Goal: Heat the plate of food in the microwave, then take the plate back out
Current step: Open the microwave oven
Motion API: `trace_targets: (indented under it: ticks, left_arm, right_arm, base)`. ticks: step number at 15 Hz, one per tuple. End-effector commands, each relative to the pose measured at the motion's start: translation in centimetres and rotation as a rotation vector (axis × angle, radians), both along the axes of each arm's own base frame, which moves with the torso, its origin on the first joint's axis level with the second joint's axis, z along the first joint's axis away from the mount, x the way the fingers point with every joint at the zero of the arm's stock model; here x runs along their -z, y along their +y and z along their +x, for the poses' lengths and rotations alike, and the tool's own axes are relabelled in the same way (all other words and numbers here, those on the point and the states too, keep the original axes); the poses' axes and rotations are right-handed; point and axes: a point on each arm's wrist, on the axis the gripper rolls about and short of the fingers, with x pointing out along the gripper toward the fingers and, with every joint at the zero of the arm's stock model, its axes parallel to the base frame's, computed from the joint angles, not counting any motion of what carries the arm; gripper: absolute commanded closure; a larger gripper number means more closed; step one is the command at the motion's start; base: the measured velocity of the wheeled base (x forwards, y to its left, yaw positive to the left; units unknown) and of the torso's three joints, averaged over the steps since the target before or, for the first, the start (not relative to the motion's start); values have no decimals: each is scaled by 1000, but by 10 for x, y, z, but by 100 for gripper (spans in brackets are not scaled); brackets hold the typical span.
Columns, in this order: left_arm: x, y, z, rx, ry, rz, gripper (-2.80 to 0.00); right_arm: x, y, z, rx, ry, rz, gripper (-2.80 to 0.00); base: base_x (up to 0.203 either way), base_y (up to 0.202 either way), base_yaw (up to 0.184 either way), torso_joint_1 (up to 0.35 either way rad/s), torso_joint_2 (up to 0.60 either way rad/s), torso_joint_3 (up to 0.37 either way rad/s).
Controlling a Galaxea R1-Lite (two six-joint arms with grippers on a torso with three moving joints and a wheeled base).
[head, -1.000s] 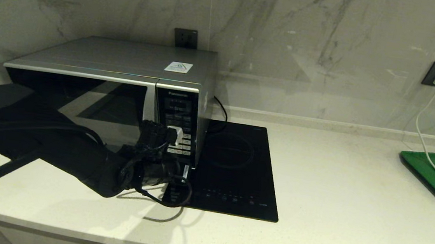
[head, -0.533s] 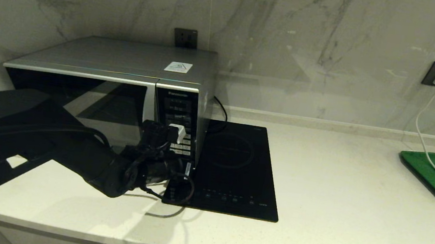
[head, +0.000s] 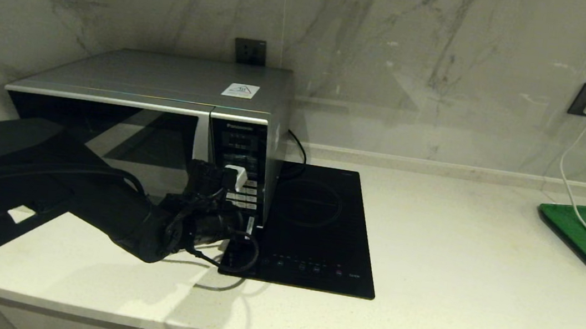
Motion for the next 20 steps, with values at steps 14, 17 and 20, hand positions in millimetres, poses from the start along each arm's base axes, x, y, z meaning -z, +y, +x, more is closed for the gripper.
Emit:
trace_targets:
  ticks: [14,17,20]
  left_arm:
    - [-75,85,-180,32,156,39,0]
    - [-101,120,-246,0,201,70,0]
    - [-127,155,-312,-94,198,78,0]
  right_arm:
    - [0,0,0,-1,0,1,0]
    - [0,0,0,-1,0,1,0]
    - [0,0,0,-1,0,1,0]
  base:
    - [0,0,0,0,0,0]
    - [0,0,0,0,0,0]
    - [0,0,0,0,0,0]
